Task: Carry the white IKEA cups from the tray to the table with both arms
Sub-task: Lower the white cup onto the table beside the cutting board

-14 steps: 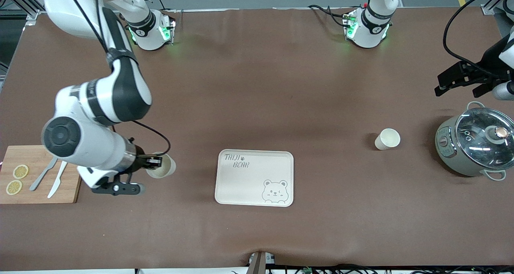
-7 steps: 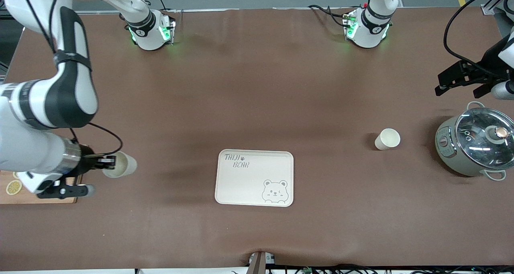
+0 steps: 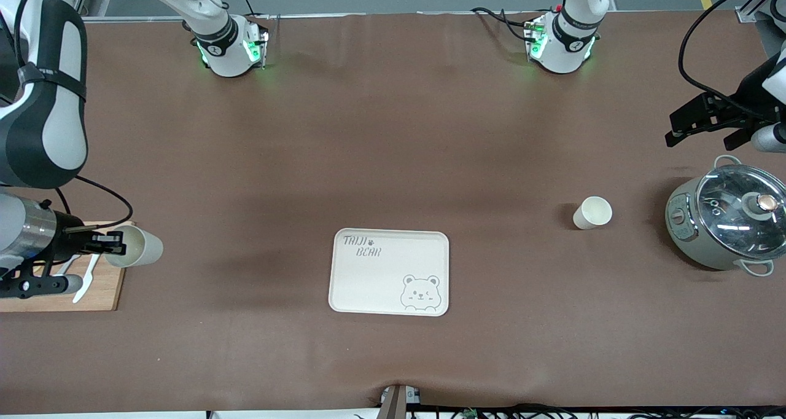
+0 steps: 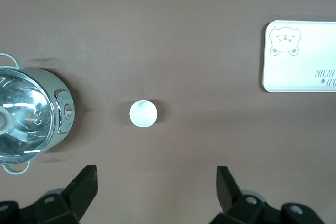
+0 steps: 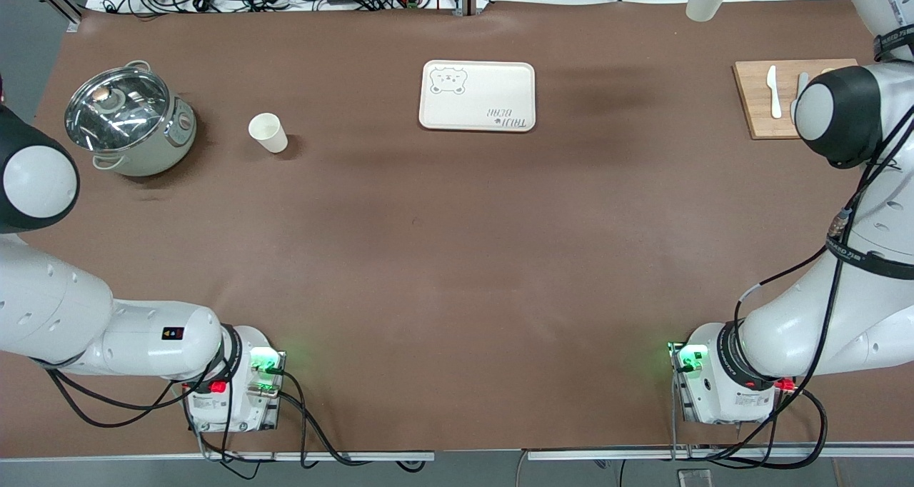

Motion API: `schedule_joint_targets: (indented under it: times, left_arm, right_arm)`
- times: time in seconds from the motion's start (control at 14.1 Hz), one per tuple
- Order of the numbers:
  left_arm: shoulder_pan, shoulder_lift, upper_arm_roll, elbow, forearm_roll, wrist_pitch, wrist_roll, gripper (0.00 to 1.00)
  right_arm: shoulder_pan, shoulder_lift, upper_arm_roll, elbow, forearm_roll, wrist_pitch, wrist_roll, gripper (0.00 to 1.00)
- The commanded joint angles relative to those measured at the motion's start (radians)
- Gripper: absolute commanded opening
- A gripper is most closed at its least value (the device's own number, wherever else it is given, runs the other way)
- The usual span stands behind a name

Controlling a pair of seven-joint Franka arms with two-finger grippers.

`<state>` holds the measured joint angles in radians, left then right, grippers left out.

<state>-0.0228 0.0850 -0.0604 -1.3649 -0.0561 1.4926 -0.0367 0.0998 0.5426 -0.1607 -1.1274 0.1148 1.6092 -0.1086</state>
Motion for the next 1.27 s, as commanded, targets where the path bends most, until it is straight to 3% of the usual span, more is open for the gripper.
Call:
schedule_joint_targets:
  times: [0.0,0.5,0.78,1.2]
  left_arm:
    - [0.0,-0.002,0.001,0.003,0.019,0.008,0.018,1.0]
    - [-0.002,-0.001,0.001,0.003,0.018,0.008,0.018,1.0]
    - [-0.002,-0.001,0.001,0.001,0.018,0.008,0.018,1.0]
    - [-0.003,-0.002,0.001,0.001,0.018,0.008,0.018,1.0]
  right_arm:
    - [0.001,-0.104,0.015,-0.191,-0.018,0.107,-0.006,0.0]
    - [0.014,-0.219,0.016,-0.533,-0.029,0.395,-0.006,0.0]
    - [0.008,-0.227,0.016,-0.627,-0.058,0.458,-0.013,0.0]
    - [-0.002,-0.24,0.016,-0.797,-0.066,0.658,-0.017,0.0]
